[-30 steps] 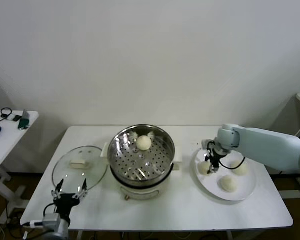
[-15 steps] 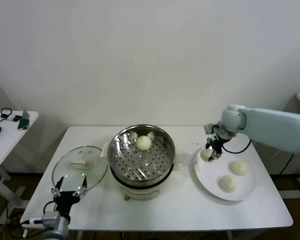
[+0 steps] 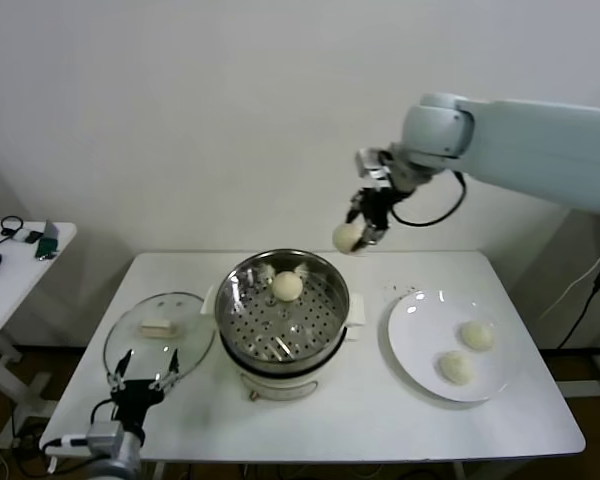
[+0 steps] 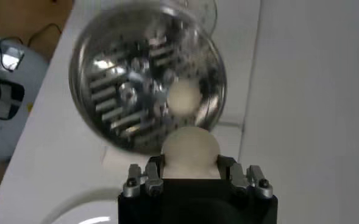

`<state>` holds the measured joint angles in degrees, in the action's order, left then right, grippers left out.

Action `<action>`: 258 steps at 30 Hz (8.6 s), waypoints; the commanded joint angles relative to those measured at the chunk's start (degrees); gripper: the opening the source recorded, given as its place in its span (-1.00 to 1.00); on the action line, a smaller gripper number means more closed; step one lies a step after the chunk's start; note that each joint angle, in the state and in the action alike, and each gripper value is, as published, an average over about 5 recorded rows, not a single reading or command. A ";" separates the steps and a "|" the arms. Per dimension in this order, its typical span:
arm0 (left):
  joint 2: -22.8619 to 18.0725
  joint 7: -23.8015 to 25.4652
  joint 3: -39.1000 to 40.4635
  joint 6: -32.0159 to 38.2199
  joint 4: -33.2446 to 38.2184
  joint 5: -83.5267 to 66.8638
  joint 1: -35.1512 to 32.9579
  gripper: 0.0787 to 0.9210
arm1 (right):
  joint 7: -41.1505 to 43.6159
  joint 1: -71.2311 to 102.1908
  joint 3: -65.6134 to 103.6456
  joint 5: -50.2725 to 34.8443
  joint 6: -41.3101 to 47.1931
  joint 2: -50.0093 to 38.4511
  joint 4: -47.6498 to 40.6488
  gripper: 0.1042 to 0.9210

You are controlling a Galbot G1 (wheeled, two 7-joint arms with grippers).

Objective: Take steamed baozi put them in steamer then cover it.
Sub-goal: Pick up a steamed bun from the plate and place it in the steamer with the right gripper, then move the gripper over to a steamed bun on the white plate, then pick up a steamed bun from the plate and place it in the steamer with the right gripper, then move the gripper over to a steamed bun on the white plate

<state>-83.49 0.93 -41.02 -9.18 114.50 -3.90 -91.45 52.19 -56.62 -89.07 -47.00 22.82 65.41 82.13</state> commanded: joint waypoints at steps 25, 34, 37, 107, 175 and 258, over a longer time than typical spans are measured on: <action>1.05 0.14 -1.03 0.25 0.44 -1.52 -0.65 0.77 | -6.12 22.48 1.41 11.68 1.82 22.52 -15.81 0.21; 1.02 0.12 -1.12 0.48 0.59 -1.51 -0.94 0.77 | -6.11 23.21 1.75 12.31 1.33 23.29 -17.57 0.25; 1.01 0.14 -1.28 0.42 0.86 -1.51 -1.04 0.77 | -5.62 21.90 2.33 11.89 0.59 22.42 -16.71 0.41; -0.62 0.48 1.25 -0.73 -0.70 2.18 0.48 0.77 | -1.41 44.49 14.73 39.01 -6.02 -35.45 -2.78 0.76; 0.48 0.37 1.37 0.87 -2.16 2.78 -0.23 0.77 | 9.00 -8.01 -11.29 29.41 -29.14 -20.24 1.95 0.32; -0.43 0.84 1.09 -0.45 -0.31 2.27 2.03 0.77 | 11.41 -9.89 -18.92 1.98 -16.27 -22.99 -4.82 0.76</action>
<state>-83.92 1.74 -40.38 -9.57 115.03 -1.68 -90.31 59.06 -57.34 -97.47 -27.83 -6.05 57.48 80.38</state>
